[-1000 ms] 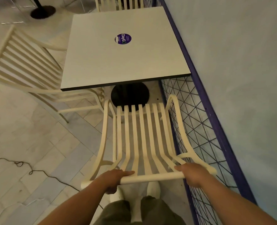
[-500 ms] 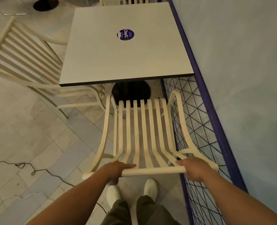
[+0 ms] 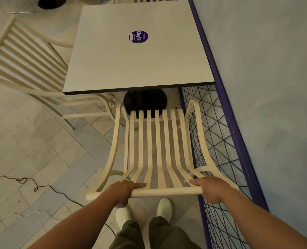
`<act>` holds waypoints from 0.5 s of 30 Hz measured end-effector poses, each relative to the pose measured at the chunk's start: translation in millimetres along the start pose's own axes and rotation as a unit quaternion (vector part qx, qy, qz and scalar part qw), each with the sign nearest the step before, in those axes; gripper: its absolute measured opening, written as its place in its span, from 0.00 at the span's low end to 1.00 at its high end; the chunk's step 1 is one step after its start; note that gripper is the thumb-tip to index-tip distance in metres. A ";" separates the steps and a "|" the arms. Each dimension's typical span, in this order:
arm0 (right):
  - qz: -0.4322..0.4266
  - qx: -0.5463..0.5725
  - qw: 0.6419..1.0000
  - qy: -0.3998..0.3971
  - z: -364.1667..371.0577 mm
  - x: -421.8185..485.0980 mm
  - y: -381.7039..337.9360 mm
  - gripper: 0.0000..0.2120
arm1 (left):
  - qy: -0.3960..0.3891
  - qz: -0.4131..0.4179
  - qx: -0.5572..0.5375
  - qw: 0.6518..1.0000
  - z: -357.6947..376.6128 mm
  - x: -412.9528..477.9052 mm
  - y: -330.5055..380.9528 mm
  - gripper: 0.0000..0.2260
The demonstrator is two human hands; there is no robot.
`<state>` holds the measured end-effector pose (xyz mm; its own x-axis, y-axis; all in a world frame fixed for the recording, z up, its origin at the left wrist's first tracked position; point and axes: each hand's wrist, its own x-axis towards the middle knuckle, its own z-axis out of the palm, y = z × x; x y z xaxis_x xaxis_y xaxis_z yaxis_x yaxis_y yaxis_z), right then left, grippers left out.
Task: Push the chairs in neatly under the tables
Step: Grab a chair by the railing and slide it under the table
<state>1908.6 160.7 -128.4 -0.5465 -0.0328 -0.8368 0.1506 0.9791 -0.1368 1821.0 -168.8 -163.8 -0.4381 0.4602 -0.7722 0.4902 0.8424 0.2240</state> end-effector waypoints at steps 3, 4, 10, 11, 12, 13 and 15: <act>0.000 -0.004 1.000 0.006 -0.2 1.0 3.3 0.38 | 0.004 -0.002 0.000 1.000 -0.6 1.8 1.0 0.42; 0.000 -0.006 1.000 0.006 -0.8 1.6 5.4 0.38 | 0.005 -0.002 -0.001 1.000 -1.2 2.9 2.8 0.42; 0.003 -0.005 1.000 0.001 -10.7 3.4 14.5 0.37 | 0.013 -0.002 -0.003 1.000 -6.0 12.3 10.0 0.42; 0.005 -0.002 1.000 0.000 -11.2 4.3 15.8 0.37 | 0.015 -0.001 -0.003 1.000 -7.2 13.3 10.5 0.42; 0.007 0.001 1.000 -0.002 -11.6 5.2 17.3 0.37 | 0.018 0.001 -0.003 1.000 -8.2 14.2 11.1 0.41; 0.007 0.003 1.000 -0.002 -12.1 6.1 18.3 0.38 | 0.020 0.001 -0.003 1.000 -9.1 14.9 11.6 0.40; 0.006 0.006 1.000 -0.005 -12.6 7.0 19.7 0.38 | 0.022 0.002 -0.004 1.000 -10.0 15.1 12.9 0.40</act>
<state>1897.4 182.3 -130.3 -0.5365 -0.0230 -0.8436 0.1668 0.9770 -0.1327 1813.2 -148.2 -166.6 -0.4687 0.4752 -0.7447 0.4860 0.8427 0.2319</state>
